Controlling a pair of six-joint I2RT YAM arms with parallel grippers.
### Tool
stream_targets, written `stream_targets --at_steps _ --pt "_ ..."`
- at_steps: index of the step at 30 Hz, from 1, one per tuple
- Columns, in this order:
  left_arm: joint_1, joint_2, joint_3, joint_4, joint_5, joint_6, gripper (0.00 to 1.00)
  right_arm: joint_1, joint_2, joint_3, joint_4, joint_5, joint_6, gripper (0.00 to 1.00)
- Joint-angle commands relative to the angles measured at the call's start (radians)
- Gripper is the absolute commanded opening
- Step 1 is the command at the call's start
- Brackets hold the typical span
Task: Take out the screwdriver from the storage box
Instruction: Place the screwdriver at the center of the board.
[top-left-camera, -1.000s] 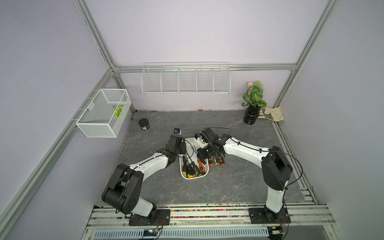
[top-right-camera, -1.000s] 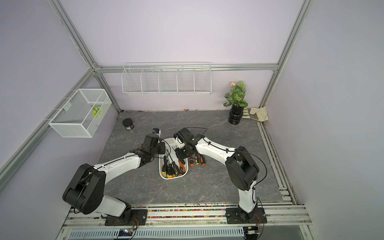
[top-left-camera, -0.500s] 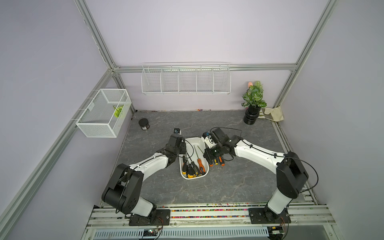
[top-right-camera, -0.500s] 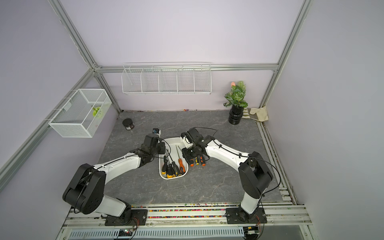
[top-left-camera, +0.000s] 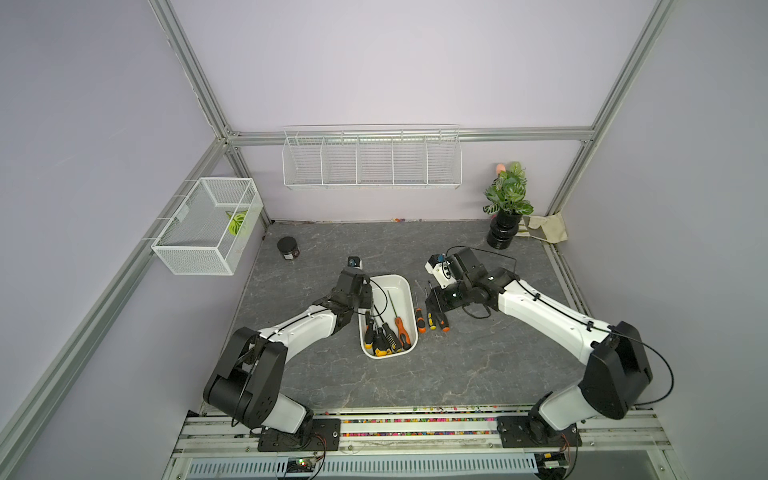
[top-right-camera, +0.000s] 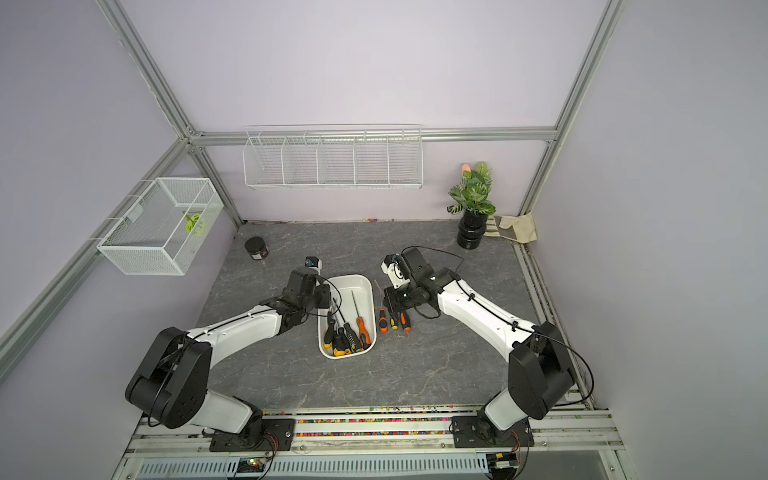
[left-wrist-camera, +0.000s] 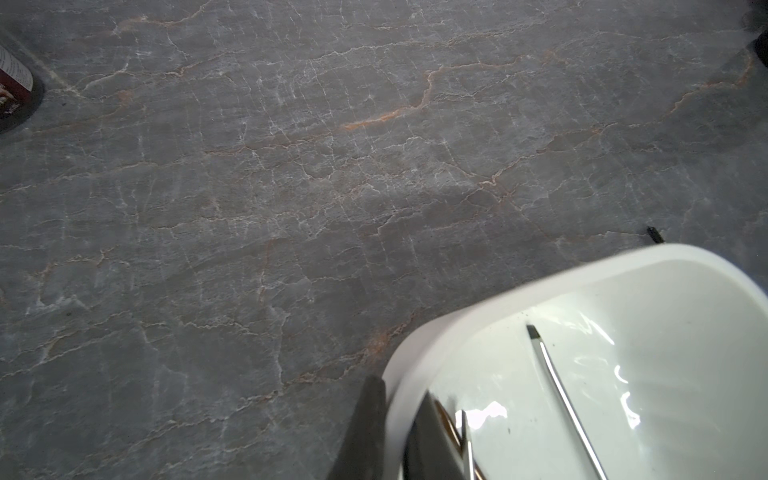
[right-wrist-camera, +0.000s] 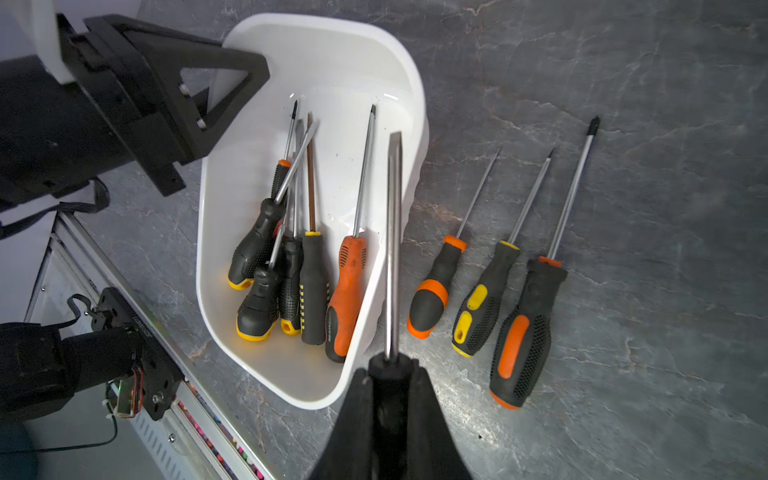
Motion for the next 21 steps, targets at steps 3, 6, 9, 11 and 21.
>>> stream_targets --at_steps 3,6,9,11,21 --pt "0.000 0.022 -0.005 0.045 -0.010 0.005 0.00 -0.076 -0.044 -0.078 -0.027 -0.016 -0.026 0.00" --pt "0.000 0.028 -0.004 0.046 -0.010 0.005 0.00 -0.126 -0.057 -0.128 -0.008 -0.027 -0.030 0.00" --pt "-0.001 0.030 -0.001 0.042 -0.006 0.002 0.00 -0.161 -0.061 -0.166 0.001 -0.017 -0.038 0.00" --pt "0.000 0.023 -0.003 0.039 -0.009 0.003 0.00 -0.180 -0.060 -0.186 0.010 -0.007 -0.041 0.00" --pt "0.000 0.017 0.001 0.035 -0.004 0.002 0.00 -0.232 -0.014 -0.245 0.096 0.029 -0.017 0.00"
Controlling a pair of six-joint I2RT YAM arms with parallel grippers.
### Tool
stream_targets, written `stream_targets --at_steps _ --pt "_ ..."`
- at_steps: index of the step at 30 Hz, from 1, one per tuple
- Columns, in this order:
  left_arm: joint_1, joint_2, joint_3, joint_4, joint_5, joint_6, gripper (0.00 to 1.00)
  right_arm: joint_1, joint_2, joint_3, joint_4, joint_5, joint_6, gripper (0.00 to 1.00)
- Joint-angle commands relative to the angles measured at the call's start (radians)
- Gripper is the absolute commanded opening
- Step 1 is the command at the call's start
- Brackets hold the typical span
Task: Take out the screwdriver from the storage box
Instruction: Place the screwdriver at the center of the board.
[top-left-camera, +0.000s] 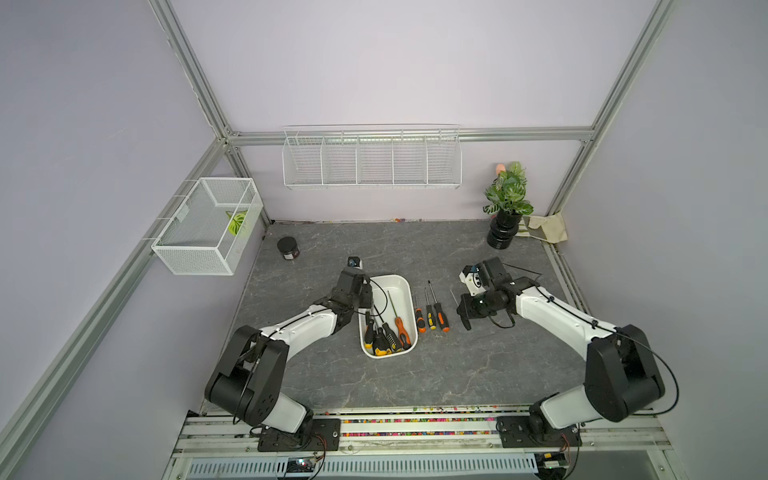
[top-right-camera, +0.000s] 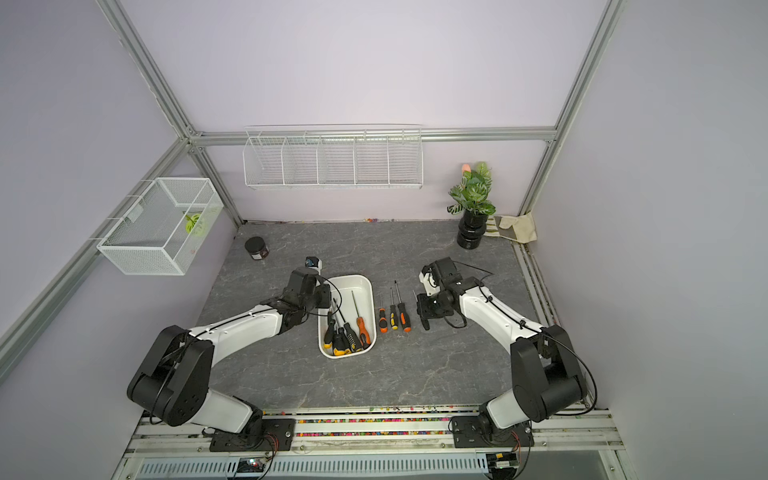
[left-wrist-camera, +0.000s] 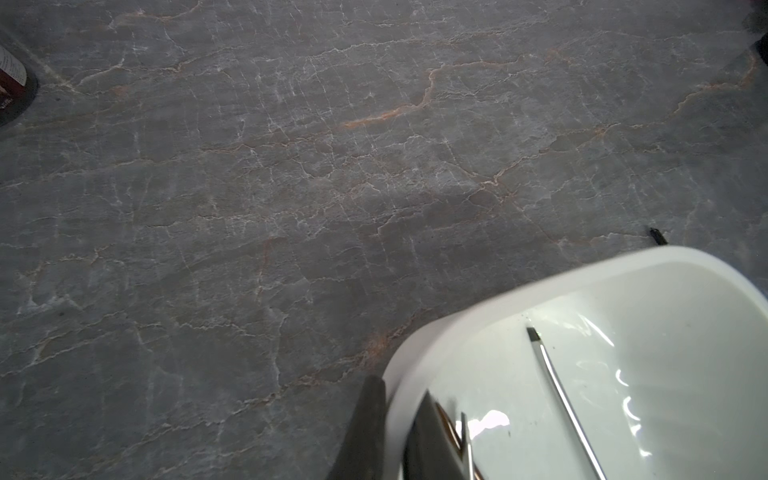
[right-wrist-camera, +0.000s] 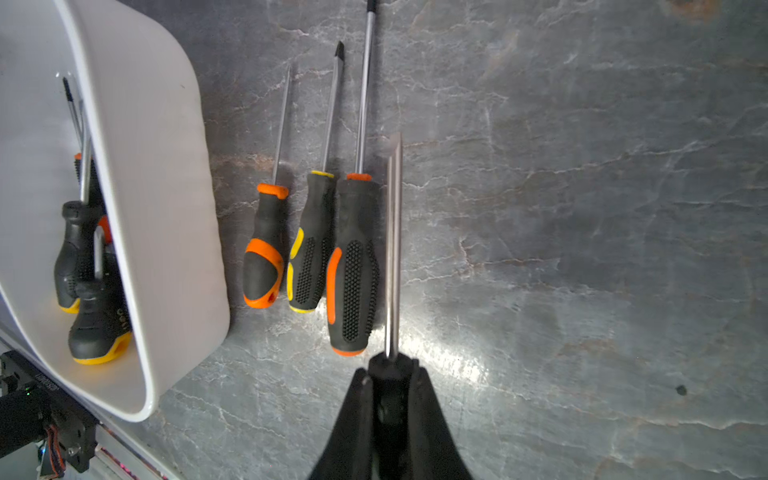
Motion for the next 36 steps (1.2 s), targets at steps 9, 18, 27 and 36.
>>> stream_targets --at_steps 9,18,27,36 --pt "0.000 0.003 -0.004 0.027 -0.009 0.009 0.00 -0.005 0.155 0.020 0.125 0.033 0.036 0.00" --pt "-0.001 0.012 -0.006 0.034 -0.009 0.010 0.00 0.000 0.225 0.027 0.206 0.049 0.097 0.00" --pt "-0.001 0.019 -0.010 0.043 -0.008 0.010 0.00 0.008 0.271 0.025 0.248 0.045 0.135 0.00" --pt "-0.001 0.013 -0.016 0.047 -0.008 0.009 0.00 0.026 0.293 0.027 0.272 0.037 0.162 0.00"
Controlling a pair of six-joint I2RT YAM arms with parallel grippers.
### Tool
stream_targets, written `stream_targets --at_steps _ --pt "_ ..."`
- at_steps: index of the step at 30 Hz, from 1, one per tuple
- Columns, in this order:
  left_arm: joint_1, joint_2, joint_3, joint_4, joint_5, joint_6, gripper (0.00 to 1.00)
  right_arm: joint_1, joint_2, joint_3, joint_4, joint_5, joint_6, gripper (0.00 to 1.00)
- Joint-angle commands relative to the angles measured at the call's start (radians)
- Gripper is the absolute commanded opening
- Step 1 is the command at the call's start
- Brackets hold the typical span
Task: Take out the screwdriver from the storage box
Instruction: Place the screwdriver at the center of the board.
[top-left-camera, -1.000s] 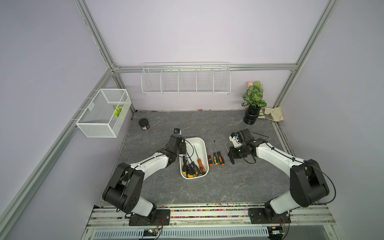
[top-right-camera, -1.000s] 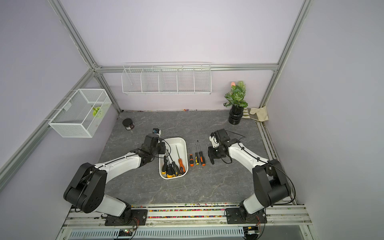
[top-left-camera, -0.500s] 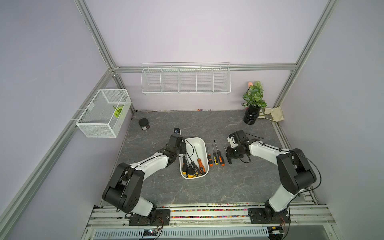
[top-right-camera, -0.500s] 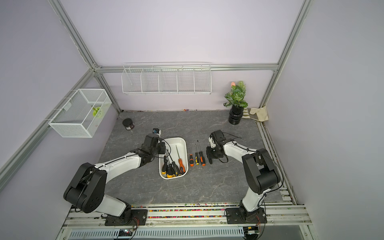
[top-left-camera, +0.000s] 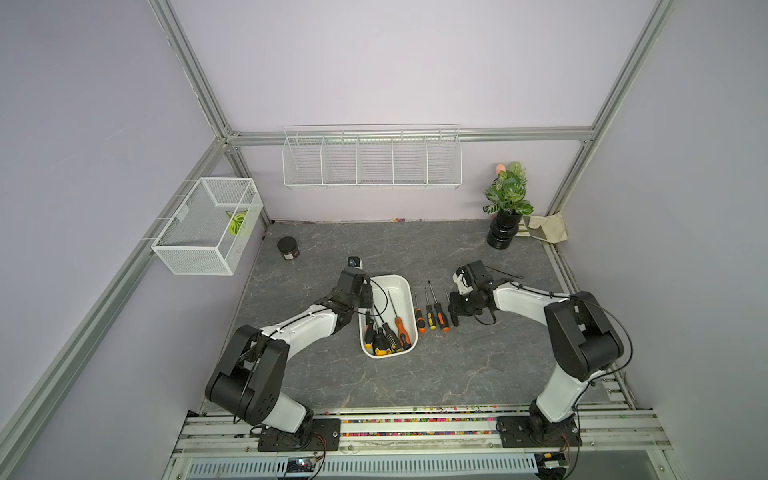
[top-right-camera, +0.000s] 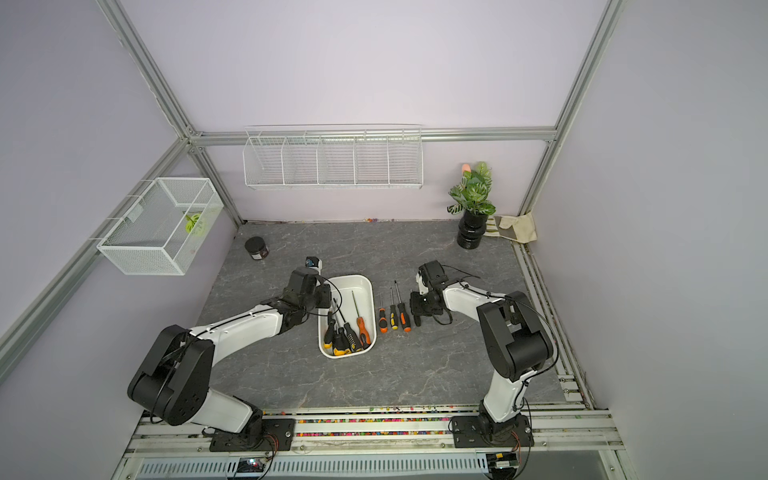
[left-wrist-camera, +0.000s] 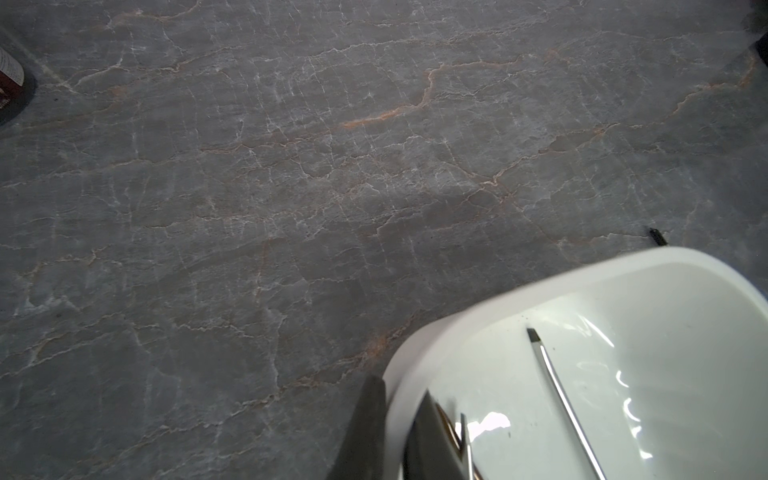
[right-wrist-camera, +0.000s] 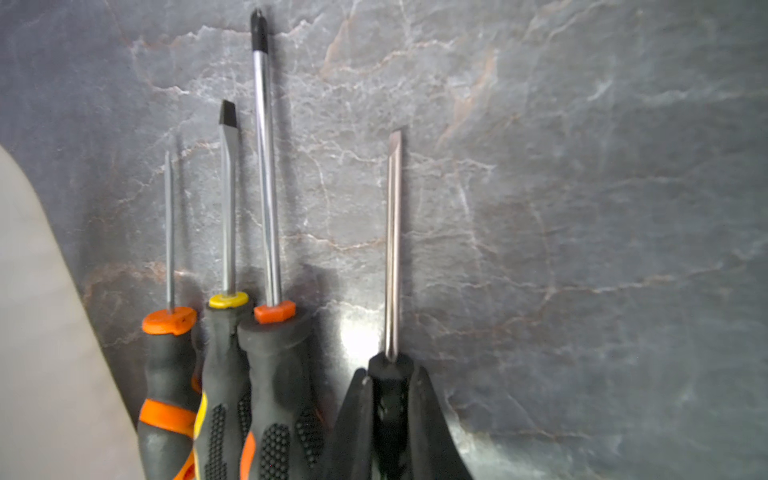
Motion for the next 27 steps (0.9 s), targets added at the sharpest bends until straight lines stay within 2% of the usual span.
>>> stream_targets --at_steps 1,16,20,27 --pt "-0.002 0.010 -0.016 0.041 -0.008 0.009 0.00 0.009 0.022 0.009 0.024 -0.005 0.022 0.00" --pt "-0.002 0.006 -0.018 0.048 -0.008 0.008 0.00 0.012 0.031 -0.014 0.047 -0.016 0.033 0.00" --pt "0.000 0.010 -0.016 0.048 -0.008 0.009 0.00 0.012 0.029 -0.014 0.039 -0.013 0.031 0.09" --pt "-0.002 0.017 -0.016 0.049 -0.008 0.009 0.00 0.011 0.021 -0.014 0.033 -0.010 0.031 0.17"
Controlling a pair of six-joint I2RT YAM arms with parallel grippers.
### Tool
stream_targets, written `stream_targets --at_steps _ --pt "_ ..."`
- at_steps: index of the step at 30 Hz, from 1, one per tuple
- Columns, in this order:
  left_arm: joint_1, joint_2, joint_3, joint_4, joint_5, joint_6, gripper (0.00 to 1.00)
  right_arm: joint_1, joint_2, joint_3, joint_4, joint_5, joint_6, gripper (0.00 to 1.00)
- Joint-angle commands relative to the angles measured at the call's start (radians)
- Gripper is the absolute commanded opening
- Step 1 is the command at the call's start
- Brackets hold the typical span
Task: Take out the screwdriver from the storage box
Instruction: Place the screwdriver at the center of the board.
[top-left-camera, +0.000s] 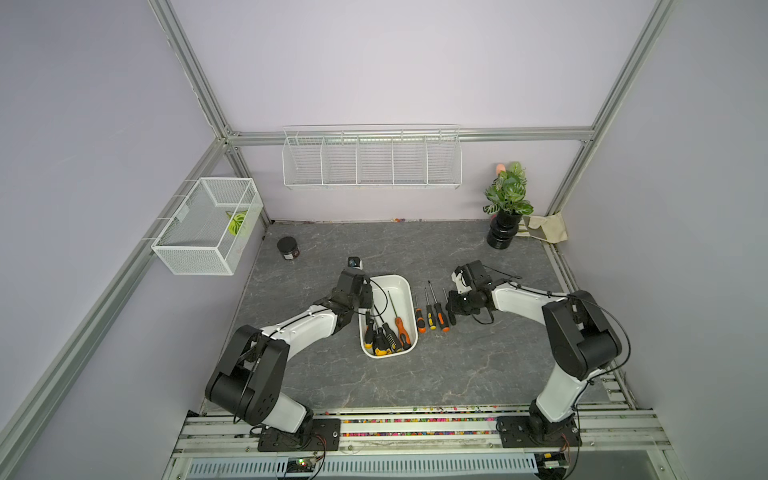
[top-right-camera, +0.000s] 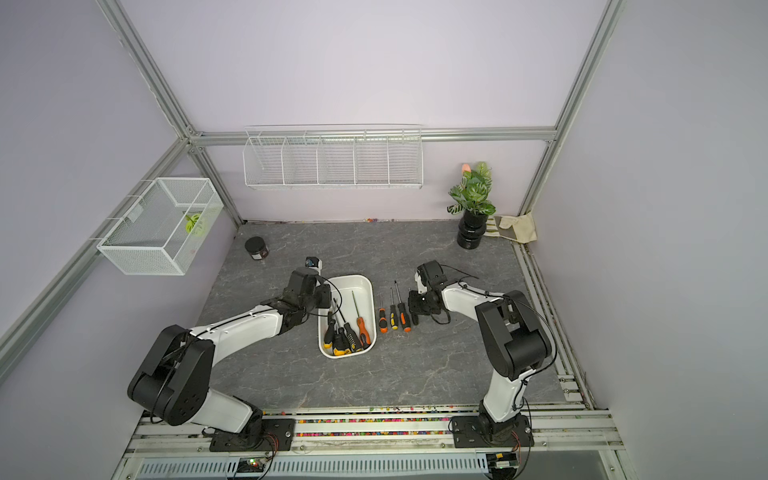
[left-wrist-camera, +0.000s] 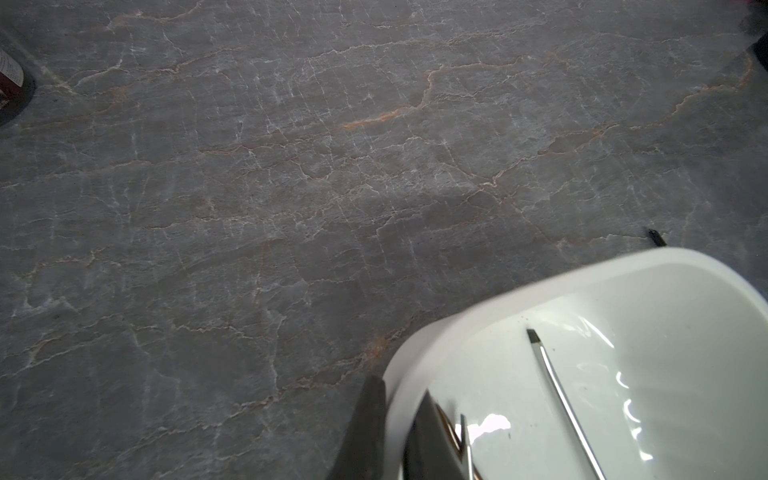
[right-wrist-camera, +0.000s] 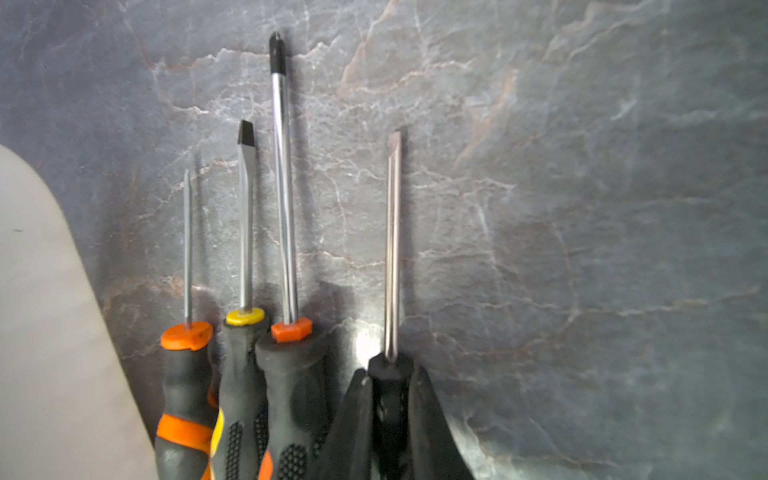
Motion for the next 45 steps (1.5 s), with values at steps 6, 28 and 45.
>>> stream_targets --at_steps 6,28,45 --pt "-0.001 0.017 -0.009 0.037 -0.006 0.010 0.00 0.006 0.007 -0.008 -0.010 0.002 0.008 0.22" --pt "-0.010 0.025 -0.007 0.042 -0.003 0.003 0.00 0.010 -0.079 0.006 -0.071 0.011 -0.010 0.36" --pt "-0.014 -0.001 0.014 -0.014 -0.078 -0.064 0.00 0.253 -0.367 0.085 -0.319 0.223 -0.078 0.39"
